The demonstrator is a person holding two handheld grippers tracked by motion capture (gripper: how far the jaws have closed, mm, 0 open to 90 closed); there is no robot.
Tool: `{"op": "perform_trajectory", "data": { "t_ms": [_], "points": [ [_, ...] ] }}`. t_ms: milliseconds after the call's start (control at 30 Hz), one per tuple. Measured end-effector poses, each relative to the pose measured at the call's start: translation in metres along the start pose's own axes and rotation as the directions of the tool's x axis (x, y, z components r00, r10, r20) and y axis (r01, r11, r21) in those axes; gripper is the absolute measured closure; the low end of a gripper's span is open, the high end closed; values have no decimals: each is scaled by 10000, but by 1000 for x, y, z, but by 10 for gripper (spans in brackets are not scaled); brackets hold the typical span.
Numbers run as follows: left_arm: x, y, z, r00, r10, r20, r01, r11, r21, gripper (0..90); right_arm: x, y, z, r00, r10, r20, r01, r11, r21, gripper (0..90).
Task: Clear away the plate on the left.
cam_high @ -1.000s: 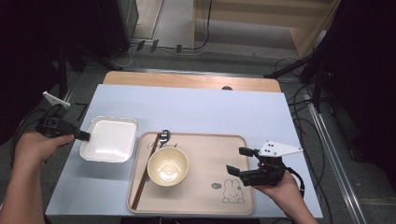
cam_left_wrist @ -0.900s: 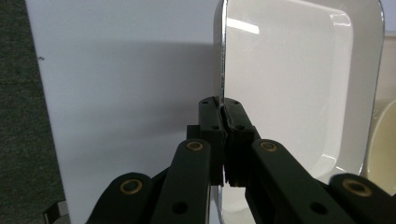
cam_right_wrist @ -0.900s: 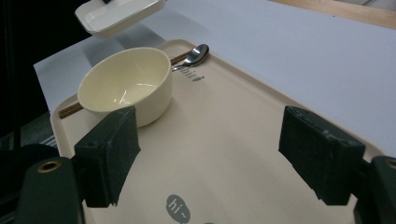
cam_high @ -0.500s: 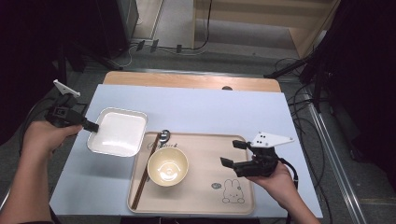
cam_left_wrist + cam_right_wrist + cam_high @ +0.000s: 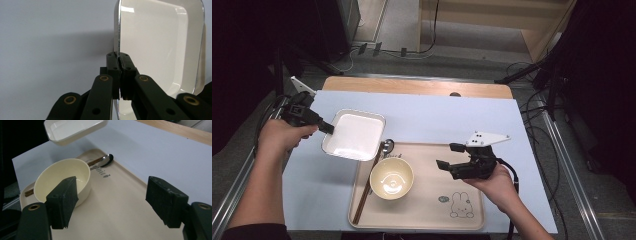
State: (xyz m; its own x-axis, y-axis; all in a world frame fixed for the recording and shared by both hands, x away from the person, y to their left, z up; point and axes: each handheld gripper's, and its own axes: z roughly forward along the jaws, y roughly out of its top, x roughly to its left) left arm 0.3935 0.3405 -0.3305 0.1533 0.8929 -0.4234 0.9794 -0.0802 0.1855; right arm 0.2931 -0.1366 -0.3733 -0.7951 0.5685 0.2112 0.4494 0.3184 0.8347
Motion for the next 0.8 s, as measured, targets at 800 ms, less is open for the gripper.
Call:
{"op": "perform_trajectory", "data": {
  "t_ms": [800],
  "points": [
    [-52, 29, 31, 9971, 743, 179, -744, 9972, 67, 895, -6, 36, 38, 9958, 763, 496, -789, 9955, 523, 374]
  ]
}}
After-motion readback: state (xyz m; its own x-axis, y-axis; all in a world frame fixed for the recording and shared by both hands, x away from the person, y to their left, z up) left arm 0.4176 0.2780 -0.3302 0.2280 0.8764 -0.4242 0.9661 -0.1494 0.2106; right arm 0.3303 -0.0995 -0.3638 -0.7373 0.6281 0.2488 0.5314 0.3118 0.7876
